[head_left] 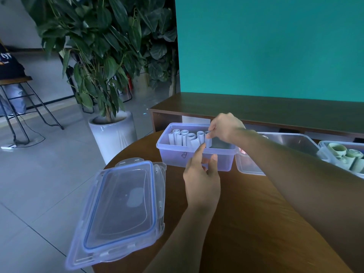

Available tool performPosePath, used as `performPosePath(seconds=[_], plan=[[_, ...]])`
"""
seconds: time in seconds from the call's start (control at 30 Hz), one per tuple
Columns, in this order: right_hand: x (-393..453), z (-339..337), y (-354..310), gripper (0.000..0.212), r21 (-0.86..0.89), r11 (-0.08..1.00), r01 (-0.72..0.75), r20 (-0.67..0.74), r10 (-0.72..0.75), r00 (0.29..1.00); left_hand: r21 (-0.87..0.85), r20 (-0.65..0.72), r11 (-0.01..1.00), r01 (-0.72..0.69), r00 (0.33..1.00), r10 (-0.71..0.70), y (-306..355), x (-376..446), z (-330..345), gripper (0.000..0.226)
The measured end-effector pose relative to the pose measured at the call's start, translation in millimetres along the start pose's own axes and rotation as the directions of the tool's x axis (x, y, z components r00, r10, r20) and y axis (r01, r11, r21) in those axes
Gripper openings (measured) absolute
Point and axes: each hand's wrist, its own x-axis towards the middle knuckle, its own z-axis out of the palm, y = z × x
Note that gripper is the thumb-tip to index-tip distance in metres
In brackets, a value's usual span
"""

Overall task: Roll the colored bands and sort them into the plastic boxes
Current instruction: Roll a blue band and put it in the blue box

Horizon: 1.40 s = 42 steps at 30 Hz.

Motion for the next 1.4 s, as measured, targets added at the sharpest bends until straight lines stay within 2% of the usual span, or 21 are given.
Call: performPosePath(seconds=[0.27, 0.73, 1.0, 1.07, 1.23, 1.4], plan=[[1.1, -2.8, -5.2, 0.032, -0.078, 0.996, 0.033, 0.054, -0.029, 0.998, -0.019, 0.012, 1.000, -0.021, 1.000, 0.021, 0.0, -0.7, 0.1, 0.051], [-0.1, -6.4, -4.5, 0.039, -0.032, 0.997, 0.066, 0.091, -0.062, 0.994, -0.045, 0.011, 0.999, -0.027, 1.000, 0.027, 1.3, 0.1, -0.1, 0.053], [-2.5, -14.4, -2.9, 0.027, -0.030, 0.996, 0.089, 0.102, -0.085, 0.991, -0.064, 0.007, 0.997, -0.037, 0.999, 0.037, 1.2, -1.6, 0.0, 0.055], [-1.1, -15.7, -0.6, 0.037, -0.007, 0.996, 0.086, 0.097, -0.085, 0.992, -0.060, 0.010, 0.998, -0.038, 0.999, 0.038, 0.6, -1.4, -0.1, 0.055], [4.0, -15.3, 7.9, 0.043, 0.019, 0.997, 0.077, 0.109, -0.079, 0.991, -0.065, 0.007, 0.997, -0.049, 0.999, 0.049, -2.1, -0.4, 1.5, 0.056], [4.3, -12.4, 9.6, 0.037, 0.051, 0.992, 0.114, 0.110, -0.119, 0.987, -0.065, 0.008, 0.997, -0.052, 0.999, 0.052, -2.5, -1.4, 2.3, 0.057]])
